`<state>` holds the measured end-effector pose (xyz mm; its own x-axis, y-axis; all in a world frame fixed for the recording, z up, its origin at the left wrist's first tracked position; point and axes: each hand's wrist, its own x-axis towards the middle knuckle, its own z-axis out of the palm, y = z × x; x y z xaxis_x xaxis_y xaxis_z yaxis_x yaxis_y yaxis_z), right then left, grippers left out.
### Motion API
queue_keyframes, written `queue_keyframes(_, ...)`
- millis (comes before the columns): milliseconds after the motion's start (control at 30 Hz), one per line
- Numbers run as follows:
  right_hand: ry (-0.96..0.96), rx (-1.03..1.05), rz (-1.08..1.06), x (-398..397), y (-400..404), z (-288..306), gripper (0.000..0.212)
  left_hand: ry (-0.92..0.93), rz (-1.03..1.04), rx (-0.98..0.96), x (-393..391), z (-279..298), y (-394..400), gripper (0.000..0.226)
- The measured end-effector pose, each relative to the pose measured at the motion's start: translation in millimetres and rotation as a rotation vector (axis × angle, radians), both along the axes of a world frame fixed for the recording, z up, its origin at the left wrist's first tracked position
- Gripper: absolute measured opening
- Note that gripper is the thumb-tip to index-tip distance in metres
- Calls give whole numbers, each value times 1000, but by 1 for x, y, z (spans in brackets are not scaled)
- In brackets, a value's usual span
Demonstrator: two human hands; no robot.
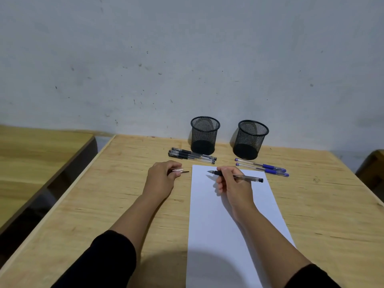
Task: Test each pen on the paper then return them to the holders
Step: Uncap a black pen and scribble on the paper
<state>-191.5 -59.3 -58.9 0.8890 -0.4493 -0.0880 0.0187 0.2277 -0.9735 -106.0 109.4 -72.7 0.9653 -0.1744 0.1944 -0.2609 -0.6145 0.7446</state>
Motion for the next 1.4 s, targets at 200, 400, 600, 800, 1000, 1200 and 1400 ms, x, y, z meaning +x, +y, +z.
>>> queue_keyframes(200,-5,22,76,-9,-2,-1,21,-153,-94,-7,-23,7,-6,22)
queue_keyframes(400,14,6,198,-37,-10,1,19,-193,-226,107,-46,2,-10,16)
queue_keyframes(600,28,-50,219,-56,-22,8,19,-133,-171,99,-69,-3,-7,12)
queue_keyframes(800,47,-288,109,-29,4,10,18,-83,-103,84,-74,1,-5,16)
queue_keyframes(1000,55,-438,166,-13,19,-3,11,-26,-66,69,-71,-1,-3,20)
queue_keyframes(1200,25,-564,218,-17,19,-2,10,-29,-77,41,-70,2,0,10)
queue_keyframes(1400,-17,-673,233,-18,19,-4,8,-19,-95,27,-71,4,1,9)
